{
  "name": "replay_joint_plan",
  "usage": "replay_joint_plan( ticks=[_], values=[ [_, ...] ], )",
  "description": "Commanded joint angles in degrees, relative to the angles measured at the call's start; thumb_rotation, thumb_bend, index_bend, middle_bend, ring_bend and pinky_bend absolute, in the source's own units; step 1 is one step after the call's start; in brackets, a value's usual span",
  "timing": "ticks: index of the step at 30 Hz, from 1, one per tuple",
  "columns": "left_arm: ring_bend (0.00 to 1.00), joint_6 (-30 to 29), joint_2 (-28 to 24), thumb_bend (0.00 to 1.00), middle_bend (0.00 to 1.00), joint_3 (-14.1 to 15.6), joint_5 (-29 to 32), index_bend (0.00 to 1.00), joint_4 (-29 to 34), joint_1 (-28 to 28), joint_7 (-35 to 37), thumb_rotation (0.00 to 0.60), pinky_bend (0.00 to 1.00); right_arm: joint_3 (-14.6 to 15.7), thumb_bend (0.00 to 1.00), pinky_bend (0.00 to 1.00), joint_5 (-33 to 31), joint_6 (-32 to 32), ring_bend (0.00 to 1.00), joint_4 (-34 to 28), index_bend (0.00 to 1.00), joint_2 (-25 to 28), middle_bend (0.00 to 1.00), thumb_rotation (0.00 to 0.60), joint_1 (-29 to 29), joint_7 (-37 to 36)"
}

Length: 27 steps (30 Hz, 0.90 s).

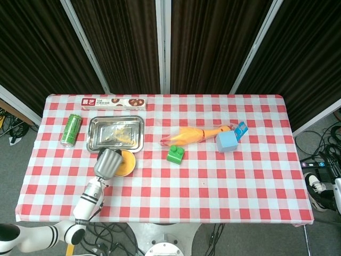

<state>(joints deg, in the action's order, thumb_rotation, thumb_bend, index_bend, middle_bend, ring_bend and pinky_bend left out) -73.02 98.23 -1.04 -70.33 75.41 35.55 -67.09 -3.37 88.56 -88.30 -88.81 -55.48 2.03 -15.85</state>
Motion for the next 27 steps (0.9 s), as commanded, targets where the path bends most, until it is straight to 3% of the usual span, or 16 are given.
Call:
replay_joint_plan(
  ticks=[1, 7, 16, 27],
  values=[
    [0.89, 2.08, -3.08, 0.5, 0.93, -2.73, 3.08, 0.71, 3.99, -0.22, 2.76, 0.6, 0.95, 0.0, 0.17, 0.04, 0.02, 0.09, 0.0, 0.02, 0.0, 0.02, 0.12, 0.6, 0.06, -0.02],
    [0.89, 3.88, -7.27, 0.5, 0.93, -4.88, 6.68, 0.71, 9.31, -0.25, 5.12, 0.6, 0.95, -0.08, 0.17, 0.04, -0.08, 0.17, 0.0, 0.08, 0.0, -0.07, 0.12, 0.6, 0.12, 0.02],
    [0.89, 3.57, -9.81, 0.5, 0.93, -4.53, 7.8, 0.71, 12.97, 0.69, 0.94, 0.6, 0.95, -0.11, 0.17, 0.04, 0.08, -0.16, 0.0, 0.06, 0.0, -0.05, 0.12, 0.6, 0.02, -0.02],
    [0.89, 9.67, -13.2, 0.51, 0.93, -6.33, 14.78, 0.71, 17.33, 2.46, 7.65, 0.6, 0.95, -0.13, 0.17, 0.04, -0.01, -0.21, 0.0, 0.22, 0.0, -0.05, 0.12, 0.6, -0.06, -0.19]
  ],
)
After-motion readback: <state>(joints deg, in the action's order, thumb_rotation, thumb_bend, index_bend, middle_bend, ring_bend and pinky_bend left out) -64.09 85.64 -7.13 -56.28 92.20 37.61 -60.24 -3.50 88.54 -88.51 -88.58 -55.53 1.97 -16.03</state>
